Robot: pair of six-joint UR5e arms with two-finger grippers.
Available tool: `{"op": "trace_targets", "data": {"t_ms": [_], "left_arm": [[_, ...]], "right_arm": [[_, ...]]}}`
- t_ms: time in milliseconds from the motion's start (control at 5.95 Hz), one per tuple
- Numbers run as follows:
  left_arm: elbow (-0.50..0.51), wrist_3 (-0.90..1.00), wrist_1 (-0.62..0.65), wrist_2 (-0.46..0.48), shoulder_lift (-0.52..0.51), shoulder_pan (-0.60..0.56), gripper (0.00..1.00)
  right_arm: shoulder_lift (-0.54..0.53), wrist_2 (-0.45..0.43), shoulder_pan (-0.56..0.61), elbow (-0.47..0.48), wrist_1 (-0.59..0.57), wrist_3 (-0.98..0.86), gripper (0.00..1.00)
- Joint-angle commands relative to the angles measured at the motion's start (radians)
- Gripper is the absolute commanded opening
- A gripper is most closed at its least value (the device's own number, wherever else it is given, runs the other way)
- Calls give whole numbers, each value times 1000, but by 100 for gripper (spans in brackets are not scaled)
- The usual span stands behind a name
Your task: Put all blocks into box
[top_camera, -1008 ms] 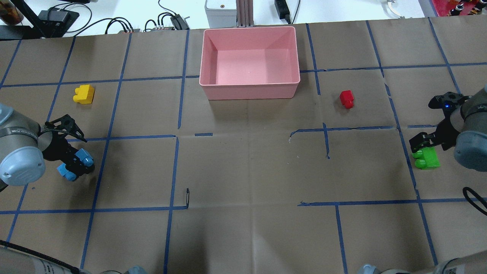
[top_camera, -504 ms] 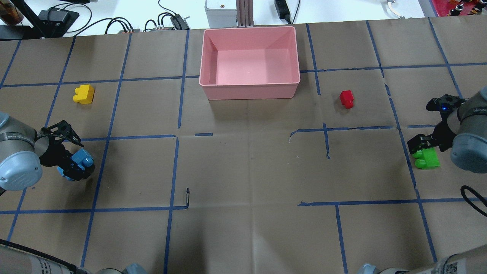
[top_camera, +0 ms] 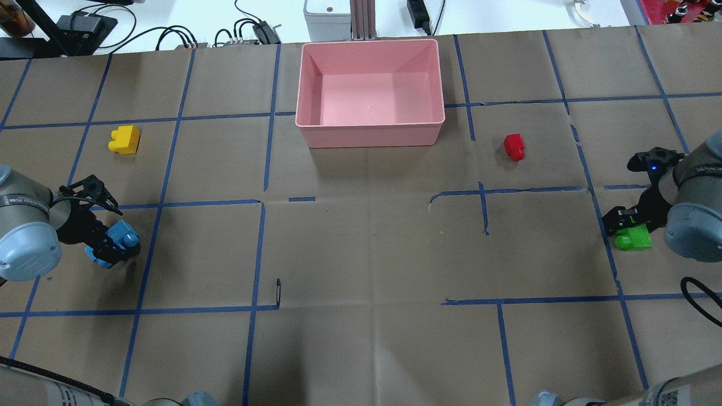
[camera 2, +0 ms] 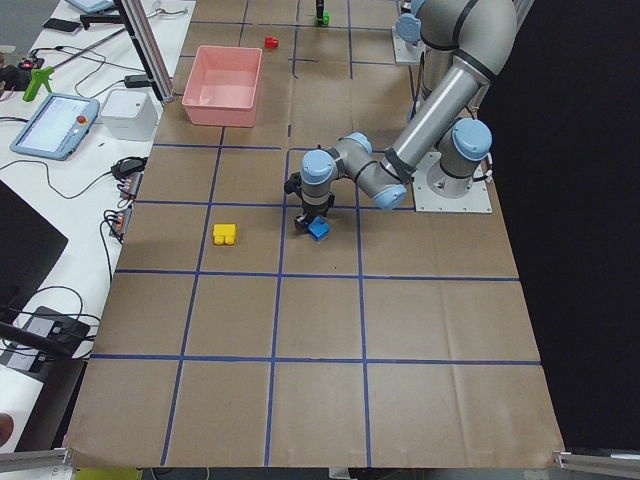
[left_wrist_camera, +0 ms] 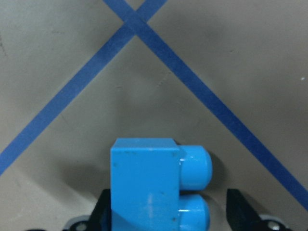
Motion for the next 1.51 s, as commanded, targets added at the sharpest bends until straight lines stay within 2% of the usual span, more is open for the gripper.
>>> {"op": "trace_targets", "data": {"t_ms": [0, 168, 336, 504, 672, 840, 1008, 1176, 1345], "left_arm": [[0, 0, 2, -2, -5, -3, 84], [1, 5, 2, 0, -5, -3, 77], [1, 6, 2, 1, -3, -3, 58], [4, 8, 3, 9, 0, -3, 39], [33, 2, 4, 10, 8, -3, 27], [100, -14, -18, 9, 23, -6, 24], [213, -65, -149, 15, 56, -19, 22], [384, -162, -356, 18, 76, -55, 22], [567, -331, -544, 16, 54, -86, 22]], "right_arm": [[-2, -3, 0, -4, 6, -45, 5], [-36, -24, 0, -39, 16, -67, 5], [-102, -29, 8, -123, 122, -68, 5], [-141, -14, 25, -239, 264, -74, 5], [-138, -15, 122, -386, 322, -153, 5], [-121, -7, 237, -524, 365, -154, 5], [-56, 103, 361, -621, 361, -142, 5], [39, 250, 455, -722, 349, -2, 6], [172, 340, 567, -863, 341, 162, 6]]}}
